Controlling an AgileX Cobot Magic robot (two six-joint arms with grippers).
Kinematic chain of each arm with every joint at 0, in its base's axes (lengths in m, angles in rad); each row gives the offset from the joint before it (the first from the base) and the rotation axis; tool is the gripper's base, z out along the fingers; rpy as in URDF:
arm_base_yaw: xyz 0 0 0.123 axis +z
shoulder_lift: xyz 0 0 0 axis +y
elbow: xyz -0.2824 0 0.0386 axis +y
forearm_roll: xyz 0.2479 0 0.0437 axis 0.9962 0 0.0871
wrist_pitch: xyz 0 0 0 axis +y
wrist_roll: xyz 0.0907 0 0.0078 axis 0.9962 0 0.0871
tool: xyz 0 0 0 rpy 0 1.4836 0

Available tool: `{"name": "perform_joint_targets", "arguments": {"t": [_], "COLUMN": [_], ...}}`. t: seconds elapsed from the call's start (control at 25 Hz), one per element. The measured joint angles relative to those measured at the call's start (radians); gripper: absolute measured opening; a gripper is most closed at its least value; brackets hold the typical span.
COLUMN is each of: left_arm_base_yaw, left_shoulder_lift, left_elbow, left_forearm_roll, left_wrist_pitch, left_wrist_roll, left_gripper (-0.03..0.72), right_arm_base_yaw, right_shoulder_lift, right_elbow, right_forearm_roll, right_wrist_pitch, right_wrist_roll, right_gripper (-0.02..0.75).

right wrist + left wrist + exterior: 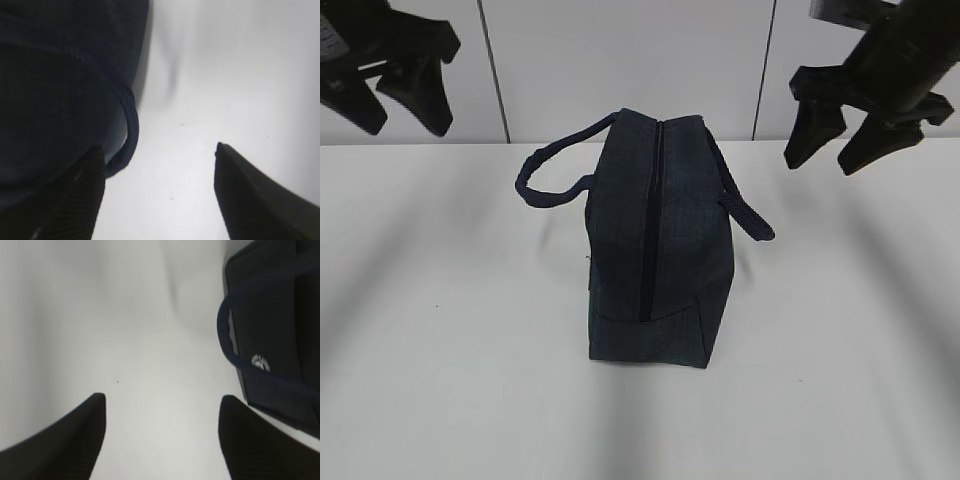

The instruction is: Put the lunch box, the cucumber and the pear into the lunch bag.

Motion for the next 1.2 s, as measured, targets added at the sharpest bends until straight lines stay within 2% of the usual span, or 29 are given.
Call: {"name": "perform_joint_targets", "arguments": {"t": [0.24, 0.56, 0.92, 1.2], "left_arm_base_yaw": [-0.033, -0.034, -0.034, -0.034], "left_shoulder_lift": [-0.239, -0.618, -0.959, -1.113], "left_elbow": [0.269, 0.569, 0.790, 0.958], "left_forearm_roll": [0.000, 0.012, 0.031, 0.051], "left_wrist_pitch": [-0.053, -0.082, -0.109, -0.151], "left_wrist_roll": [0.000, 0.000, 0.000, -0.022], "left_gripper": [0.476, 0.476, 0.476, 0.476], "right_arm_base_yaw": [0.000, 0.000, 0.000, 0.000], "right_shoulder_lift": [-0.367, -0.865, -1.456, -1.808], "right_elbow": [0.348, 0.607, 0.823, 1.059], "right_forearm_roll": [-0.062, -0.087, -0.100, -0.237], "right_wrist_pitch": [-0.163, -0.182, -0.181, -0.140], "right_wrist_roll": [-0.003, -0.003, 0.005, 0.151], "right_gripper": [0.505, 0.505, 0.505, 0.506]}}
